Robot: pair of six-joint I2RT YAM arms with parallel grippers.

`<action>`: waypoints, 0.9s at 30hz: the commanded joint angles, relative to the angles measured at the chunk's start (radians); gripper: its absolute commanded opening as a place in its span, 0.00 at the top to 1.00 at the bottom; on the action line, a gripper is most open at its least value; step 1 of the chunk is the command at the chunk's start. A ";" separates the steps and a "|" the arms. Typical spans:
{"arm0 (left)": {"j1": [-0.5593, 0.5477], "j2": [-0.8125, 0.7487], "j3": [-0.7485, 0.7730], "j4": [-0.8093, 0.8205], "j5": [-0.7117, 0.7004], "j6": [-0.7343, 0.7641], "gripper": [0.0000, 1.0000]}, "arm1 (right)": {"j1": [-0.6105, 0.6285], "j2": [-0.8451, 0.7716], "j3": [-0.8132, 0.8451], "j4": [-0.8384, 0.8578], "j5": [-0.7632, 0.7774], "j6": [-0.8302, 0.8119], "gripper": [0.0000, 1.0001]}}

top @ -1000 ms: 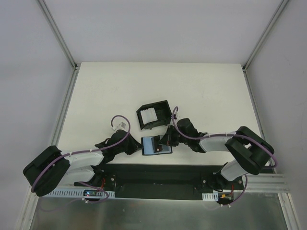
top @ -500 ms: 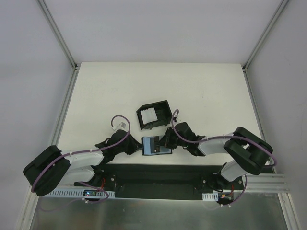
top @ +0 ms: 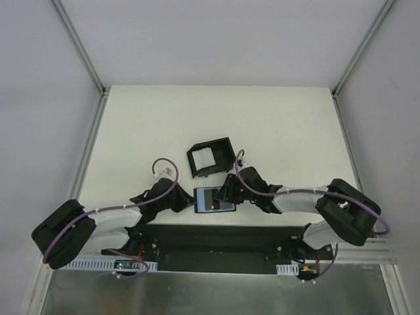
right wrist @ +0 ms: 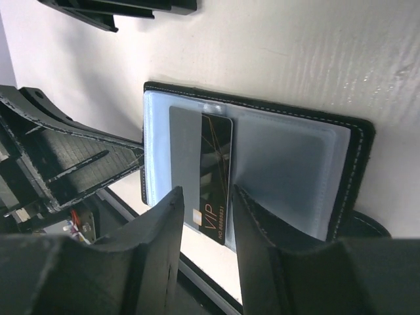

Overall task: Put the credit cards into the card holder
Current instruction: Insert the credit card into the card holder.

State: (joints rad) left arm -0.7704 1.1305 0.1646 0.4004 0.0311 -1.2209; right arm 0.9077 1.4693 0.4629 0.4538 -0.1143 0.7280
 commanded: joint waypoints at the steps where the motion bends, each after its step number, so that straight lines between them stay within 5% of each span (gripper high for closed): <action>1: 0.005 0.008 -0.028 -0.080 0.003 0.021 1.00 | 0.002 -0.012 0.048 -0.129 0.039 -0.064 0.62; 27: 0.005 0.015 -0.013 -0.081 0.021 0.031 1.00 | 0.082 0.129 0.286 -0.286 -0.030 -0.136 0.84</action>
State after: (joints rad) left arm -0.7704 1.1309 0.1646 0.4004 0.0444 -1.2198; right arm 0.9668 1.5902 0.6987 0.1856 -0.1169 0.6113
